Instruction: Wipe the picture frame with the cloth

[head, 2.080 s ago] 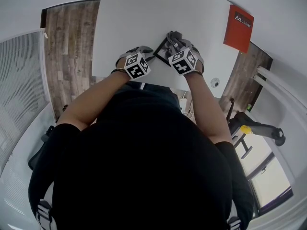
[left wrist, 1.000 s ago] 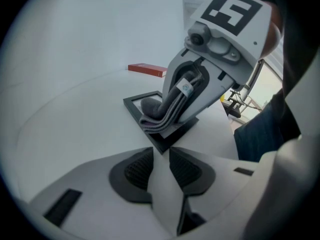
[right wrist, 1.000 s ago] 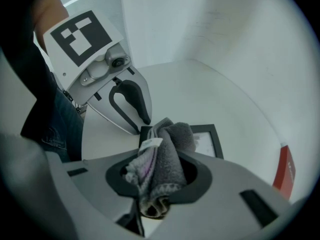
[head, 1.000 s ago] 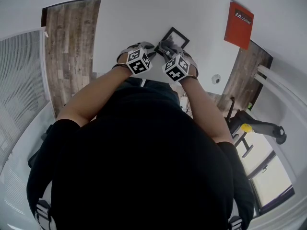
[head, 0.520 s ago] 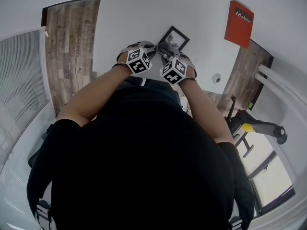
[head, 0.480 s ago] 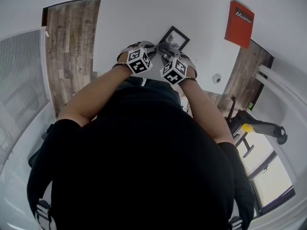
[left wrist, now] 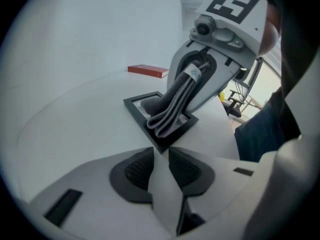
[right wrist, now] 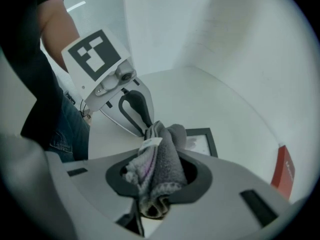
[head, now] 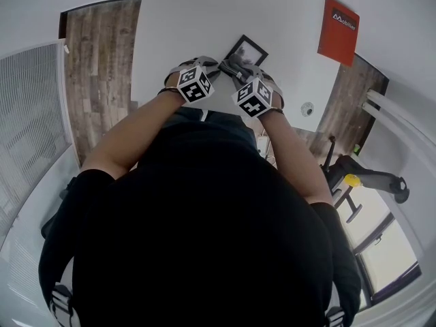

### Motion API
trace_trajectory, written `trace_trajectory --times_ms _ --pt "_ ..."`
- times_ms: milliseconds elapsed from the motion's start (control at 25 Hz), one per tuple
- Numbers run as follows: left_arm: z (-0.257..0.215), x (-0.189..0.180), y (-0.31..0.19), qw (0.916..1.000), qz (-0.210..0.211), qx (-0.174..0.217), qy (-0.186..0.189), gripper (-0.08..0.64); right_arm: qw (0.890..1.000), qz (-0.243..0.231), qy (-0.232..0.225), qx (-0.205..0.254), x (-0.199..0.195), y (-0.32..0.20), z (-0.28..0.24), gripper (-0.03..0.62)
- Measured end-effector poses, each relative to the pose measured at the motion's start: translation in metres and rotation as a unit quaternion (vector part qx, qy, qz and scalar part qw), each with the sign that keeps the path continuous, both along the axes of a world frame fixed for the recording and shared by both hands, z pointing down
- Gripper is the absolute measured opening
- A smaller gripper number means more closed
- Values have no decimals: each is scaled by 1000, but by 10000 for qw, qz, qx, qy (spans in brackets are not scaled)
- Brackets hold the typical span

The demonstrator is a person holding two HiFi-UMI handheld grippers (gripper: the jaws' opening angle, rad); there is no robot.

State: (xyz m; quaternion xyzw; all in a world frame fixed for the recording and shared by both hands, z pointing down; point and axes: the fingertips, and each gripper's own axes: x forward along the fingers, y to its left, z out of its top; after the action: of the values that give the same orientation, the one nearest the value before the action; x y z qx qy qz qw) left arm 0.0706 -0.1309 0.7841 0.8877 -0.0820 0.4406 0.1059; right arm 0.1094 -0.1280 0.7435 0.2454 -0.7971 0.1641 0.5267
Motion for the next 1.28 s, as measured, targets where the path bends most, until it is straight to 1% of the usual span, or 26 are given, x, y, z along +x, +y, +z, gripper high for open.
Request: trace_trajectory --times_ms 120,320,480,600,760,1040,1280 --pt "-1 -1 0 10000 5 -35 36 92 9995 308 12 98 16 -14 -9 103" --pt "-1 -2 0 10000 4 49 33 92 9958 825 211 347 53 -43 -17 103" --pt "-1 -1 0 10000 -3 75 23 92 9926 1021 445 480 81 -58 -15 103" --pt "-1 -1 0 10000 1 88 14 92 9924 955 641 446 89 -60 -5 103" --pt "-2 -2 0 9999 -13 103 20 92 9937 702 794 373 83 -48 7 103" --pt "-2 -2 0 9999 -66 130 30 92 9959 358 770 298 61 -28 14 103" --pt "-2 -2 0 9999 -45 117 35 92 9972 266 672 196 46 -13 15 103"
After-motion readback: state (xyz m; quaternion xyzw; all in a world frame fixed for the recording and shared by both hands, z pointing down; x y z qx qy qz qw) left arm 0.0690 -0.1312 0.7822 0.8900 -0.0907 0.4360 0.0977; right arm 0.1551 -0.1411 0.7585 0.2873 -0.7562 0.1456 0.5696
